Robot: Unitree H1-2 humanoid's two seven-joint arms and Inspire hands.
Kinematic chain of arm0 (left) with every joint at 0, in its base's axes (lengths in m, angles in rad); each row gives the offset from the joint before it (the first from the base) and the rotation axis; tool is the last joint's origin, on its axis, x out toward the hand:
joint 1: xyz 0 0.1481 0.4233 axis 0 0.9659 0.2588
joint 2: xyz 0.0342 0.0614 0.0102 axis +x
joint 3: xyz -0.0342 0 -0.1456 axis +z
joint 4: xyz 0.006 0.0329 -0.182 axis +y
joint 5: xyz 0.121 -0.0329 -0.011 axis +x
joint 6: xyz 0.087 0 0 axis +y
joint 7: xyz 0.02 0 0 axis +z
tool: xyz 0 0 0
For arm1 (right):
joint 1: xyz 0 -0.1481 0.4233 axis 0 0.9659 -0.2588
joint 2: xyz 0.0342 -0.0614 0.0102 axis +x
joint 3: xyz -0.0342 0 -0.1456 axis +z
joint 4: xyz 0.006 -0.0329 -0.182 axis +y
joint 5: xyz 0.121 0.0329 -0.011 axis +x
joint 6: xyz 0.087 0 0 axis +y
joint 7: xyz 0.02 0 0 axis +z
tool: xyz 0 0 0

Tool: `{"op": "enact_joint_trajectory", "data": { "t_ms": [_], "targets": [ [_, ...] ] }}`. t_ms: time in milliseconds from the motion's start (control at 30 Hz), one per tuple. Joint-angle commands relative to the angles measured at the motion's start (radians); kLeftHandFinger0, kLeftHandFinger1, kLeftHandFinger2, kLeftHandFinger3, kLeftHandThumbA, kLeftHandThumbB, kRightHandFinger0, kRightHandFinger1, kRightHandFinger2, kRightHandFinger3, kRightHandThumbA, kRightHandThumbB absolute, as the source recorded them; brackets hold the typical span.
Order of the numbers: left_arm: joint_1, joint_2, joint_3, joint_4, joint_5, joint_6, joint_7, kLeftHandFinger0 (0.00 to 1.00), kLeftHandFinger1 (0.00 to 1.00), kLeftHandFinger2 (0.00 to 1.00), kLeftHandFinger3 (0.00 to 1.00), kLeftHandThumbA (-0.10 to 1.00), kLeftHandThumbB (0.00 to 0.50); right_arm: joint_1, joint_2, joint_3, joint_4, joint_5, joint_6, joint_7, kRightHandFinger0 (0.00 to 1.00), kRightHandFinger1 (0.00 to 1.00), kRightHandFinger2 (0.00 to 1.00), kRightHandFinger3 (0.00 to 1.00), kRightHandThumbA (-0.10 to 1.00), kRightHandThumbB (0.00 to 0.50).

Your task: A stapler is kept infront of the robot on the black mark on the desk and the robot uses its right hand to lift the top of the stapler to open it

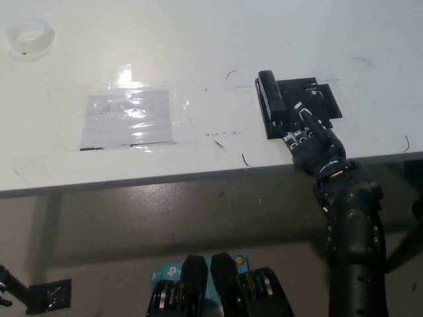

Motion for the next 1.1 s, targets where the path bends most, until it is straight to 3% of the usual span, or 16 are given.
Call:
{"op": "enact_joint_trajectory", "data": {
  "t_ms": [0, 167, 333, 800, 900, 1067],
  "targets": [
    [0.018, 0.011, 0.002, -0.023, -0.008, -0.035, -0.012, 0.41, 0.51, 0.71, 0.87, 0.76, 0.019, -0.144, 0.027, 0.028, 0.001, -0.010, -0.055, 0.026, 0.79, 0.92, 0.97, 1.00, 1.00, 0.057],
    [0.021, 0.012, -0.001, -0.009, -0.004, -0.039, -0.012, 0.42, 0.53, 0.73, 0.88, 0.76, 0.039, -0.196, 0.031, 0.024, 0.033, -0.022, -0.066, 0.012, 0.76, 0.85, 0.90, 1.00, 0.97, 0.083],
    [0.029, 0.009, 0.002, -0.016, -0.010, -0.035, -0.013, 0.41, 0.53, 0.71, 0.88, 0.76, 0.029, -0.269, 0.023, 0.041, 0.063, -0.041, -0.079, 0.032, 0.68, 0.80, 0.86, 1.00, 1.00, 0.069],
    [0.035, 0.008, 0.001, -0.011, -0.016, -0.027, -0.016, 0.39, 0.53, 0.69, 0.84, 0.77, 0.041, -0.465, 0.007, 0.036, 0.062, -0.049, -0.067, -0.013, 0.72, 0.84, 0.90, 1.00, 0.98, 0.062],
    [0.041, 0.011, 0.001, -0.012, -0.012, -0.021, -0.015, 0.39, 0.54, 0.72, 0.89, 0.77, 0.035, -0.507, 0.010, 0.036, 0.075, -0.054, -0.067, -0.031, 0.69, 0.81, 0.88, 1.00, 0.95, 0.074],
    [0.040, 0.006, -0.003, -0.013, -0.007, -0.014, -0.009, 0.39, 0.53, 0.70, 0.88, 0.78, 0.045, -0.531, 0.015, 0.048, 0.075, -0.073, -0.064, -0.030, 0.66, 0.80, 0.88, 0.99, 0.95, 0.084]
  ]
}}
